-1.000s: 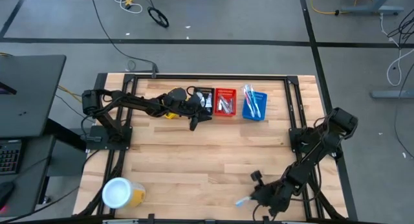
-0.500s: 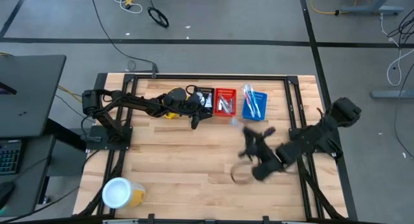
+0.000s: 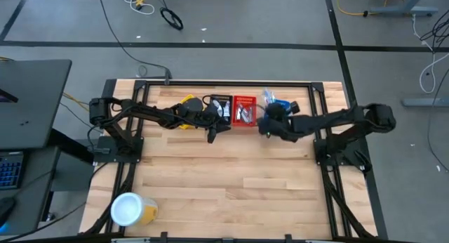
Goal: Pick & Place Travel size toiletries
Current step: Put the blue toothbrush into the blue basket
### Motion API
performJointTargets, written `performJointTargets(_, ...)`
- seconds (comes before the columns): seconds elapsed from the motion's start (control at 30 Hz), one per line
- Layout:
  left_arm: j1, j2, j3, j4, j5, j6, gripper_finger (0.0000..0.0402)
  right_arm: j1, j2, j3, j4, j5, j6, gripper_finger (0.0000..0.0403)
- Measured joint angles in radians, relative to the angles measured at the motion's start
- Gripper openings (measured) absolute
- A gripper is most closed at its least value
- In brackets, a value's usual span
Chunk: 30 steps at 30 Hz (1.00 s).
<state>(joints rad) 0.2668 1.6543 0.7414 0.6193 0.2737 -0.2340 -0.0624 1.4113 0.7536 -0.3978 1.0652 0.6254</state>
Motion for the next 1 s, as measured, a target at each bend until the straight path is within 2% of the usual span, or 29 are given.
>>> performJointTargets(0.13, 0.0, 0.0, 0.0, 0.0, 0.0, 0.0, 0.0127, -0.095, 0.001, 0.0, -0.059, -0.056, 0.104, 0.0034)
performJointTargets(0.27, 0.0, 0.0, 0.0, 0.0, 0.0, -0.001, 0.0127, -0.145, 0.003, 0.0, -0.062, -0.068, 0.111, 0.0034)
performJointTargets(0.47, 0.0, 0.0, 0.0, 0.0, 0.0, -0.001, 0.0127, -0.187, 0.003, 0.0, -0.07, -0.234, 0.094, 0.0034)
performJointTargets(0.63, 0.0, 0.0, 0.0, 0.0, 0.0, -0.001, 0.0127, -0.217, 0.003, 0.0, -0.066, -0.24, 0.024, 0.0043)
performJointTargets(0.83, 0.0, 0.0, 0.0, 0.0, 0.0, -0.001, 0.0127, -0.251, 0.004, 0.0, -0.063, -0.313, 0.021, 0.0079)
performJointTargets(1.0, 0.0, 0.0, 0.0, 0.0, 0.0, -0.001, 0.0127, -0.254, 0.004, 0.0, -0.051, -0.31, 0.021, 0.0097)
